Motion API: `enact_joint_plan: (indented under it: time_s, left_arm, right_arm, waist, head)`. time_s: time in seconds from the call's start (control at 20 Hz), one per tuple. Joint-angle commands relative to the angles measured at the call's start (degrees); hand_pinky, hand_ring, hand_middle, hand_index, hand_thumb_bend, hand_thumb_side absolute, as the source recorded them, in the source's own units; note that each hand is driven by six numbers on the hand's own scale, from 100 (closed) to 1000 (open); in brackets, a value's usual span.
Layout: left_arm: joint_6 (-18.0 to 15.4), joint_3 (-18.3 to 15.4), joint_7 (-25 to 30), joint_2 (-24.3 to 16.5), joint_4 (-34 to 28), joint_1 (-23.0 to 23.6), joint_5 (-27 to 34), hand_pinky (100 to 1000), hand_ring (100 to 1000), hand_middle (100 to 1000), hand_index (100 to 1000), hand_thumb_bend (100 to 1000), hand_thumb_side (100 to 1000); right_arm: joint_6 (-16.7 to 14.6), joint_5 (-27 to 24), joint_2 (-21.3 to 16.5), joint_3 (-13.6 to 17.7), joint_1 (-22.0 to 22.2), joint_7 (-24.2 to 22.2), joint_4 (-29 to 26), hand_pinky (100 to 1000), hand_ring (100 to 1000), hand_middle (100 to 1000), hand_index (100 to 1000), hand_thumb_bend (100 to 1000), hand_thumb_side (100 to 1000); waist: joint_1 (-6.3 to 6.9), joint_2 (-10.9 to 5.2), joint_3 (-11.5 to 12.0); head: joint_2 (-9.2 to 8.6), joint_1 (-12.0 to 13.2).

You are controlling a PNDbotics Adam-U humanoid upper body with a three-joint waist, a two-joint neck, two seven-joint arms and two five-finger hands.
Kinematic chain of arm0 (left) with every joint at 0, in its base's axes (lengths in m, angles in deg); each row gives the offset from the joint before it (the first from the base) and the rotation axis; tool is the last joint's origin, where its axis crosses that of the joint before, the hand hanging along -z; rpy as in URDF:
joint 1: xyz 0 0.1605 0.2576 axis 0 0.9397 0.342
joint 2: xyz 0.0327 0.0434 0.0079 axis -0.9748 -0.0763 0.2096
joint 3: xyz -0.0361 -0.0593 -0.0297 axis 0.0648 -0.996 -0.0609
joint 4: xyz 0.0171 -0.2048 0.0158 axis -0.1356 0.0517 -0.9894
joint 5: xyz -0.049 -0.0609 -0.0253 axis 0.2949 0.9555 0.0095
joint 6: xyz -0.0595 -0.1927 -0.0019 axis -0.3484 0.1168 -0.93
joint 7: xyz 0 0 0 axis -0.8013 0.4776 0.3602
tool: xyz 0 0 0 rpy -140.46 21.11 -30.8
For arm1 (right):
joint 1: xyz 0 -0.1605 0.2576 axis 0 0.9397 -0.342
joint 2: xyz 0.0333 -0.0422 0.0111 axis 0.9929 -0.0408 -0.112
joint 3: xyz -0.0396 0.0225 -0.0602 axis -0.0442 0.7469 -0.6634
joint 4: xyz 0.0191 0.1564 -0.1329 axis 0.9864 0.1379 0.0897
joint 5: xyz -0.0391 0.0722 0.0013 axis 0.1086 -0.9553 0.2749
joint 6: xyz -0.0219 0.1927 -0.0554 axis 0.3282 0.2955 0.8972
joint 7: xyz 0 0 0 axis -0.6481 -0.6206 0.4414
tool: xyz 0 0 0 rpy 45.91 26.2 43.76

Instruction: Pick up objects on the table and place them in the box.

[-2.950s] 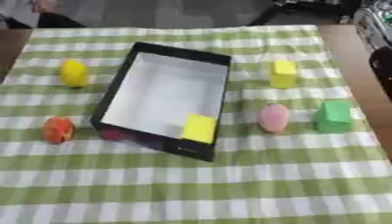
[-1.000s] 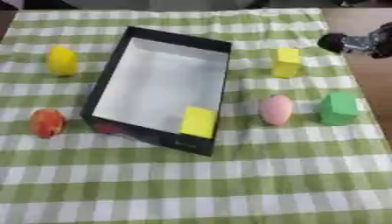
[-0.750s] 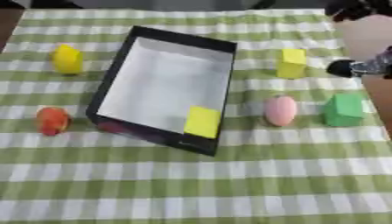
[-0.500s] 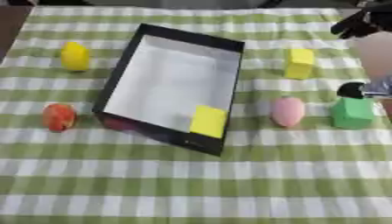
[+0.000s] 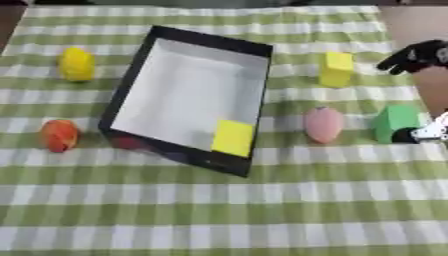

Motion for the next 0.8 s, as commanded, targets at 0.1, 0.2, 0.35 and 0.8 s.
enact_joint_plan:
  time_s: [0.1, 0.2, 0.35, 0.8]
  left_arm:
    - [-0.09, -0.58, -0.08, -0.91, -1.19, -0.12, -0.01, 769, 755, 755, 907, 799, 664]
    - [-0.11, -0.58, -0.1, -0.89, -1.27, -0.06, 0.04, 769, 755, 755, 907, 799, 664]
    - [-0.14, -0.52, -0.07, -0.83, -1.43, -0.02, 0.06, 769, 755, 754, 907, 798, 665]
    - [-0.04, -0.31, 0.12, -0.34, -1.28, 0.0, 0.34, 768, 754, 753, 907, 797, 666]
  right_arm:
    - [1.1, 3.11, -1.22, 0.98, 0.69, 0.77, -0.83, 894, 865, 847, 875, 620, 213]
    - [1.54, 4.61, -0.99, 0.98, 1.14, 1.25, -0.83, 894, 866, 847, 876, 619, 209]
    - [2.11, 6.62, -0.69, 0.95, 1.58, 1.93, -0.83, 892, 866, 846, 875, 618, 206]
    - [5.17, 13.48, -0.32, -0.46, 1.64, 1.56, -0.83, 889, 866, 846, 872, 615, 207]
  waist:
    - [-0.58, 0.21, -0.1]
    - [-0.55, 0.24, -0.1]
    - [-0.5, 0.36, -0.07]
    - [-0.04, 1.0, 0.38]
  head:
    - [0.29, -0.76]
    - [0.29, -1.19]
    - [0.29, -1.78]
    - [0.29, -2.45]
